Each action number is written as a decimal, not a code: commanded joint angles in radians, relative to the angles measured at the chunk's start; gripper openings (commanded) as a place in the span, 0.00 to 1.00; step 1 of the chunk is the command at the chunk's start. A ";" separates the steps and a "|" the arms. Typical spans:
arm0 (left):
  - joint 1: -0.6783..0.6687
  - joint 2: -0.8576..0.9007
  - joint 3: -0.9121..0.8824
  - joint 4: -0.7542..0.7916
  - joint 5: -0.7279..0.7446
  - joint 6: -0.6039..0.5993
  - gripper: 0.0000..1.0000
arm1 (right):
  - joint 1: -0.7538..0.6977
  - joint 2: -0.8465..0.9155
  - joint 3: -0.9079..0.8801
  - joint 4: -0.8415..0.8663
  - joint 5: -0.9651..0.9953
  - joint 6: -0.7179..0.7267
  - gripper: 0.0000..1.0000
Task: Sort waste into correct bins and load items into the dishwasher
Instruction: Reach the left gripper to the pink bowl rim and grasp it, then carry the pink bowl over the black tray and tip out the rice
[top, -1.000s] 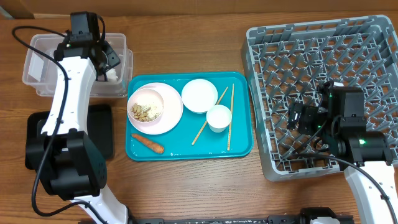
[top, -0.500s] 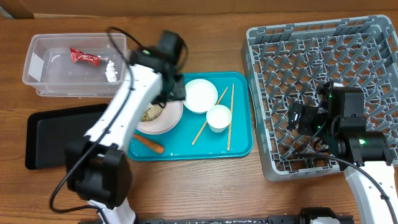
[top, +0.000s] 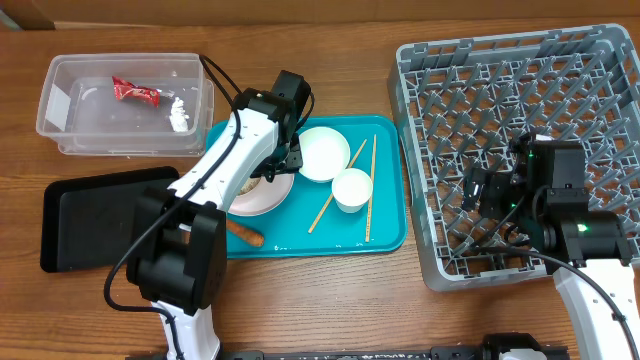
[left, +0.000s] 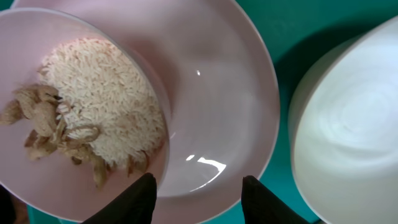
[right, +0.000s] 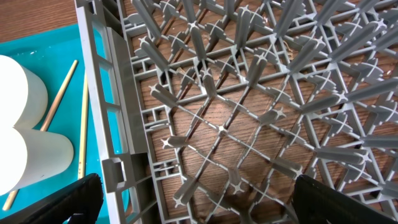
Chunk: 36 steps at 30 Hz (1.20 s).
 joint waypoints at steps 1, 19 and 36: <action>0.012 0.009 -0.004 0.004 -0.076 -0.026 0.47 | 0.003 -0.005 0.026 0.002 0.006 0.001 1.00; 0.025 0.009 -0.144 0.183 -0.028 -0.054 0.36 | 0.003 -0.005 0.026 0.002 0.006 0.001 1.00; 0.024 -0.066 0.051 -0.066 0.017 -0.064 0.04 | 0.003 -0.005 0.026 -0.002 0.006 0.001 1.00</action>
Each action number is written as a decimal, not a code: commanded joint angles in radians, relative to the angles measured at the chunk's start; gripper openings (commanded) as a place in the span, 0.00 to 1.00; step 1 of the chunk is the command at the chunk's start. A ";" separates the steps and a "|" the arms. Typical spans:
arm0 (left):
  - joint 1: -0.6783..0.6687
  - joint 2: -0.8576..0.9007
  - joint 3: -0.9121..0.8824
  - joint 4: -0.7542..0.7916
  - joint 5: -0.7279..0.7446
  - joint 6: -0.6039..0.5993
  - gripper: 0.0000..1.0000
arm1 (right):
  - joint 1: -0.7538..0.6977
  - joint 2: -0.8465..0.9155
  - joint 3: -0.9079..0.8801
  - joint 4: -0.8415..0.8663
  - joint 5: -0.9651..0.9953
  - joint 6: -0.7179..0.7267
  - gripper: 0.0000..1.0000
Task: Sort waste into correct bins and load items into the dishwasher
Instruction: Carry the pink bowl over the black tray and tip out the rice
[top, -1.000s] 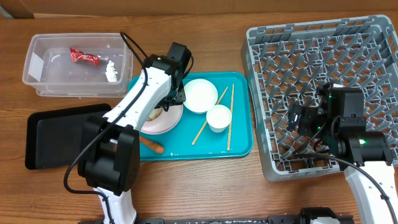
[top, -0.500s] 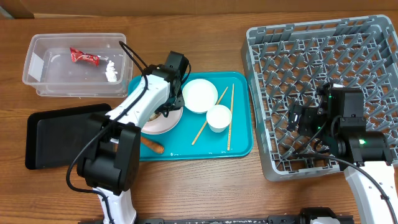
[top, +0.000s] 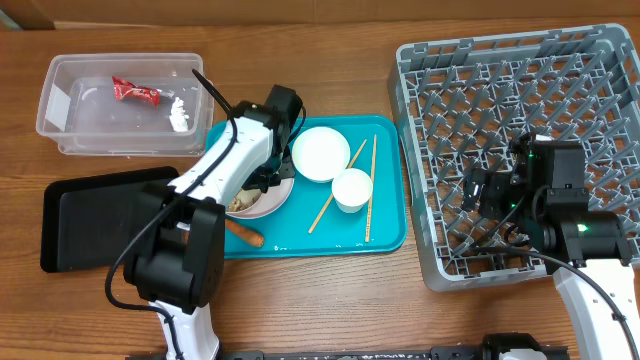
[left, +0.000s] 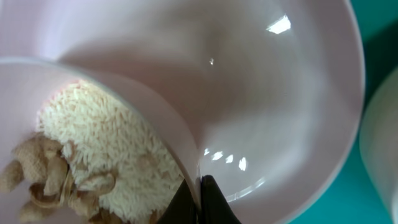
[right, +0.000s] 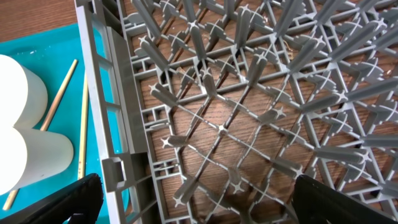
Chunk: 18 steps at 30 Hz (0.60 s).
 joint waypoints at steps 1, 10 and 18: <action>0.003 -0.080 0.149 -0.087 0.029 -0.027 0.04 | 0.003 -0.005 0.026 0.000 0.006 0.000 1.00; 0.167 -0.212 0.174 -0.209 0.296 -0.006 0.04 | 0.003 -0.005 0.026 -0.001 0.006 0.000 1.00; 0.409 -0.214 0.146 -0.211 0.543 0.176 0.04 | 0.003 -0.005 0.026 0.000 0.006 0.000 1.00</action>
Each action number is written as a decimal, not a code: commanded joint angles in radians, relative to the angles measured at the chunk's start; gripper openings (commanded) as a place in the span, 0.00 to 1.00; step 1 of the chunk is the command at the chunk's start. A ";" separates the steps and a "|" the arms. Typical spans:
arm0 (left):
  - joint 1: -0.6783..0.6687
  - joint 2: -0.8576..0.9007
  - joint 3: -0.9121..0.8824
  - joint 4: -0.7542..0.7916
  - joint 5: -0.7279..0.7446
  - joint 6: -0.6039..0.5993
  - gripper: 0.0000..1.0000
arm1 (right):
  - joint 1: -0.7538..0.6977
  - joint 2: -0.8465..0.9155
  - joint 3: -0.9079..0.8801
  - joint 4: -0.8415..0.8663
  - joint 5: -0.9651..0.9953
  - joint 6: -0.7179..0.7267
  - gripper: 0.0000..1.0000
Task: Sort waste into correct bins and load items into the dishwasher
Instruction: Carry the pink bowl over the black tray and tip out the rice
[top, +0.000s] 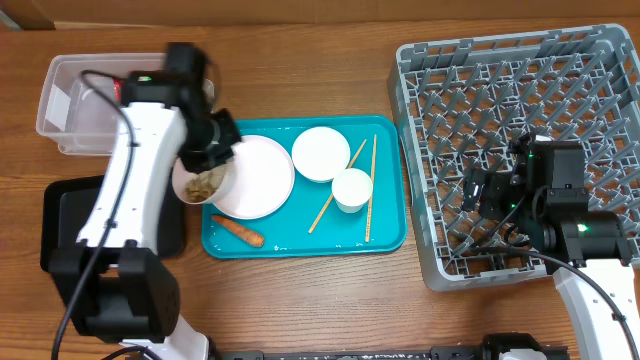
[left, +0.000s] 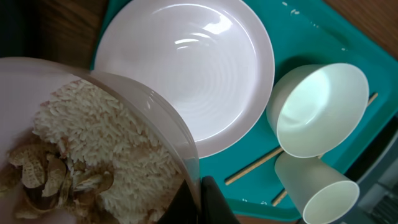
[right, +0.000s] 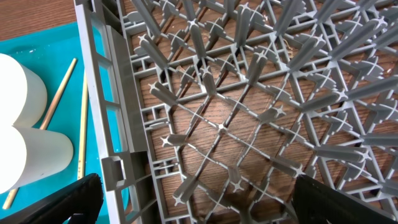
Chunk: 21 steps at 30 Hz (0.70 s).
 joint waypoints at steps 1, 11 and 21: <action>0.109 -0.018 -0.019 0.001 0.178 0.129 0.04 | 0.003 -0.005 0.026 0.004 0.006 0.001 1.00; 0.430 -0.018 -0.191 0.051 0.496 0.403 0.04 | 0.003 -0.005 0.026 0.005 0.006 0.001 1.00; 0.692 0.020 -0.389 0.179 0.755 0.493 0.04 | 0.003 -0.005 0.026 -0.001 0.010 0.001 1.00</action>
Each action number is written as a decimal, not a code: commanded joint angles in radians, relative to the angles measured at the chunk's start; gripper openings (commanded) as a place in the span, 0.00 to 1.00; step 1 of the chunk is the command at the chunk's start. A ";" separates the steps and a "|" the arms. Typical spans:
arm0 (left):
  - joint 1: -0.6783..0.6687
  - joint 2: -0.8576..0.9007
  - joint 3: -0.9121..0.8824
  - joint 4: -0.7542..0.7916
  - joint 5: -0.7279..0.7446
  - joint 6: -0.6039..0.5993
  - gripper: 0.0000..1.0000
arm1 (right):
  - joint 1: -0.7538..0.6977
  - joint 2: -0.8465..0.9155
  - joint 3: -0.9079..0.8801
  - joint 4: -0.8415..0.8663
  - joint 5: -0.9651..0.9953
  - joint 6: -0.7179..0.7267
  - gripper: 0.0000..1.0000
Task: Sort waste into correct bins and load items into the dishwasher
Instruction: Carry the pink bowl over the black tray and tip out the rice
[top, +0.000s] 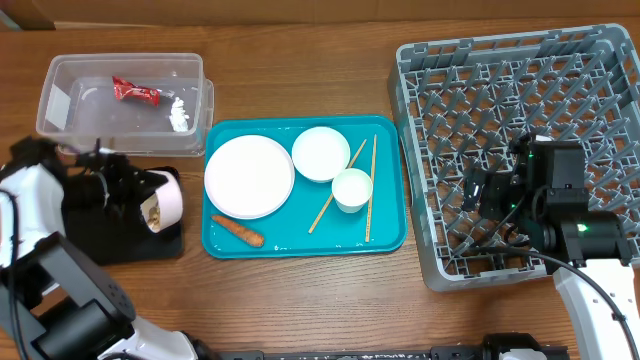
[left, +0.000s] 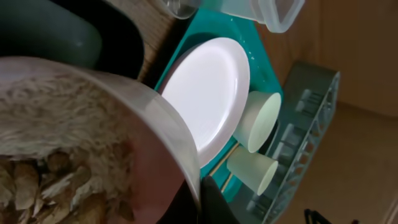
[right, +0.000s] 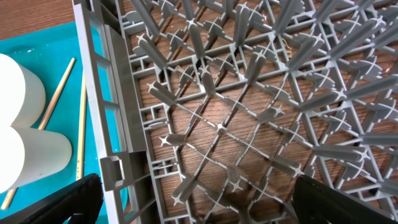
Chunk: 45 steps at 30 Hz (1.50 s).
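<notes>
My left gripper (left: 200, 194) is shut on the rim of a pink bowl (left: 93, 143) holding rice and brown scraps. In the overhead view the pink bowl (top: 163, 209) lies tipped on its side over the black bin tray (top: 60, 240), with the left gripper (top: 140, 196) beside it. The food is still inside. On the teal tray (top: 390, 235) lie a white plate (top: 248, 177), a white bowl (top: 320, 153), a cup (top: 351, 189), chopsticks (top: 370, 190) and a carrot (top: 237, 230). My right gripper (right: 196, 208) is open over the grey dish rack (right: 249, 106).
A clear plastic bin (top: 60, 105) at the back left holds a red wrapper (top: 135, 92) and a white scrap. The dish rack (top: 520, 100) fills the right side of the table, next to the teal tray.
The left arm has swung left from the teal tray's left edge to over the black bin tray. The bowl, upright before, is now tipped on its side. The right arm has not moved.
My left gripper stood open over the rim of the rice bowl, which sat on the white plate. Then it was shut on that rim. Then it held the bowl off the plate at the tray's left edge, and now holds it tilted over the black tray.
</notes>
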 joint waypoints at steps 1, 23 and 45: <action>0.076 0.032 -0.052 0.000 0.161 0.023 0.04 | 0.003 -0.005 0.026 0.002 0.006 0.000 1.00; 0.166 0.101 -0.066 0.019 0.608 -0.129 0.04 | 0.003 -0.005 0.026 -0.024 0.006 0.000 1.00; 0.166 0.101 -0.066 0.018 0.628 -0.141 0.04 | 0.003 -0.005 0.026 -0.028 0.006 0.001 1.00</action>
